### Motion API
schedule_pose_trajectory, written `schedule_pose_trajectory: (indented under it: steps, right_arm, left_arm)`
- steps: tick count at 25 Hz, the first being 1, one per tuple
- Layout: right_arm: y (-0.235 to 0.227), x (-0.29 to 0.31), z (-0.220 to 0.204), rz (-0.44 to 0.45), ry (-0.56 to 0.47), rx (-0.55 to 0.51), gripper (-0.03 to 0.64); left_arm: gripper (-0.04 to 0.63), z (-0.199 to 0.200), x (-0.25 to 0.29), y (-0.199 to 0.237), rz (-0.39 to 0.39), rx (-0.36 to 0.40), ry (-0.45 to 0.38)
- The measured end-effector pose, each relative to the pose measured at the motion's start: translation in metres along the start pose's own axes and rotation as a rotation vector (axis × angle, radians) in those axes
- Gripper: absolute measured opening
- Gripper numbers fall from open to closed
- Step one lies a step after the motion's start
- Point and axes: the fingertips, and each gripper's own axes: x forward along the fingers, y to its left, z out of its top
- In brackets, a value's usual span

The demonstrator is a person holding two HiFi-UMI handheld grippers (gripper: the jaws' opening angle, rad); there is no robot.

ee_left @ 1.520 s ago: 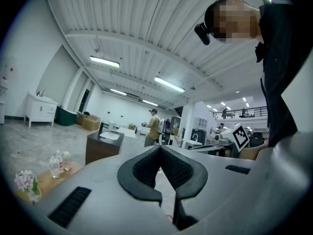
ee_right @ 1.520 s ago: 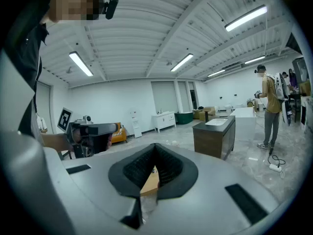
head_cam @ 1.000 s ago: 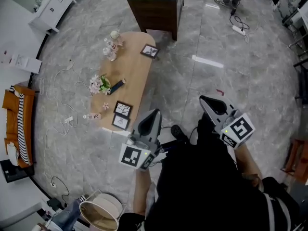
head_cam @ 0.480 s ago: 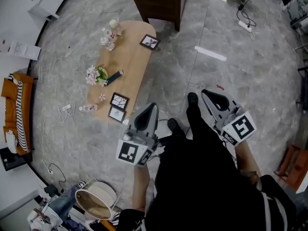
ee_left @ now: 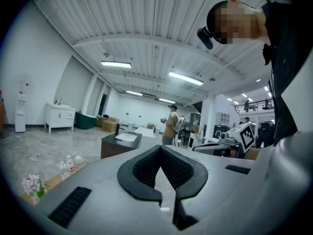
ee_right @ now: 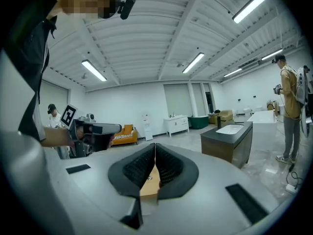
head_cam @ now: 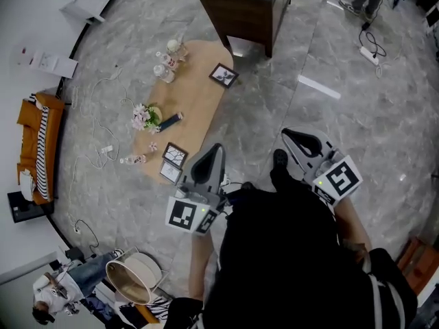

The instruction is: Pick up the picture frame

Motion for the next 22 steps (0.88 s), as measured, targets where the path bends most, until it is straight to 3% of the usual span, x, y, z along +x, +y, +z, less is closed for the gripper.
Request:
schedule_pose_trajectory:
  steps: [6,13,17,22]
  right_arm:
    - [-0.028,0.013,-0.02,0.083,0.057,0.106,0.012]
    - [-0.033,0.049,-0.031,0.145,0.096,0.154,0.013]
    - [-0.033,0.08,-0.026,0.161,0.111,0.146,0.013]
    - [-0.04,0.128,-0.017,0.138,0.128,0.122,0.013]
  left_arm:
    - [0.012,0.005,0.025,0.004,0.086,-0.008,0.005]
    - [0.012,-0.003,0.026,0.029,0.147,-0.036,0.023]
    - [0.012,-0.003,0.034,0.058,0.148,-0.061,0.013]
    - [0.012,0.005,0.058,0.101,0.089,-0.024,0.004]
